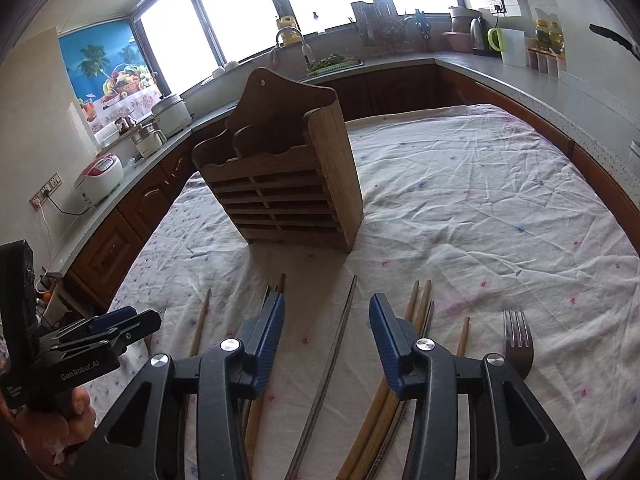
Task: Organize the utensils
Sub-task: 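Close the left tool on a wooden chopstick while the right tool grasps a metal chopstick, then lift both held chopsticks and carry them over the wooden utensil holder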
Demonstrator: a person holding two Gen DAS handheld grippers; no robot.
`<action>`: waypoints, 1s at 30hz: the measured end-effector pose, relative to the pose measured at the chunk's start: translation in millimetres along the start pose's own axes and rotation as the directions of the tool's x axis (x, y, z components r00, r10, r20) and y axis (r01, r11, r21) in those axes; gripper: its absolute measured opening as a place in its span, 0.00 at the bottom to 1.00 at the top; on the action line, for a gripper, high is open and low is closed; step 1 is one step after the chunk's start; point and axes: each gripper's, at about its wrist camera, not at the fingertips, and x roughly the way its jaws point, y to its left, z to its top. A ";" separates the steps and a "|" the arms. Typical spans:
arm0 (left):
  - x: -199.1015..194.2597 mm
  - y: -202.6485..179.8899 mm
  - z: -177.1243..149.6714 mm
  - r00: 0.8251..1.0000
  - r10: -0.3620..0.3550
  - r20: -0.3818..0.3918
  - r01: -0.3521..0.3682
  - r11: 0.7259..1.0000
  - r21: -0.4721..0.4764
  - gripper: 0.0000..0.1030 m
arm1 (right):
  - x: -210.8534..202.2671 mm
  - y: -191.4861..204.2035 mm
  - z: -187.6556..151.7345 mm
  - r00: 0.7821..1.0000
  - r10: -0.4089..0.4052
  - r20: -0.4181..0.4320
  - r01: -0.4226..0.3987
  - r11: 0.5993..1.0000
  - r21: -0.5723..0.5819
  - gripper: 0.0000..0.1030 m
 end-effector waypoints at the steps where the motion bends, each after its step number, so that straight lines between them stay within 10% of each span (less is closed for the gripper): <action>1: 5.4 0.2 1.4 1.000 -0.004 -0.013 0.004 1.000 -0.001 0.54 | 7.8 -0.2 2.3 1.000 -0.006 -0.019 0.006 1.000 0.000 0.40; 21: 62.6 -19.9 13.1 0.990 0.060 -0.129 -0.048 0.995 0.092 0.11 | 79.0 7.1 10.7 0.977 -0.141 -0.163 0.118 0.983 -0.140 0.15; 30: 52.9 -12.6 15.8 0.993 -0.010 -0.117 0.016 0.999 0.052 0.05 | 63.7 0.3 8.9 0.987 -0.027 -0.156 0.019 0.999 -0.049 0.05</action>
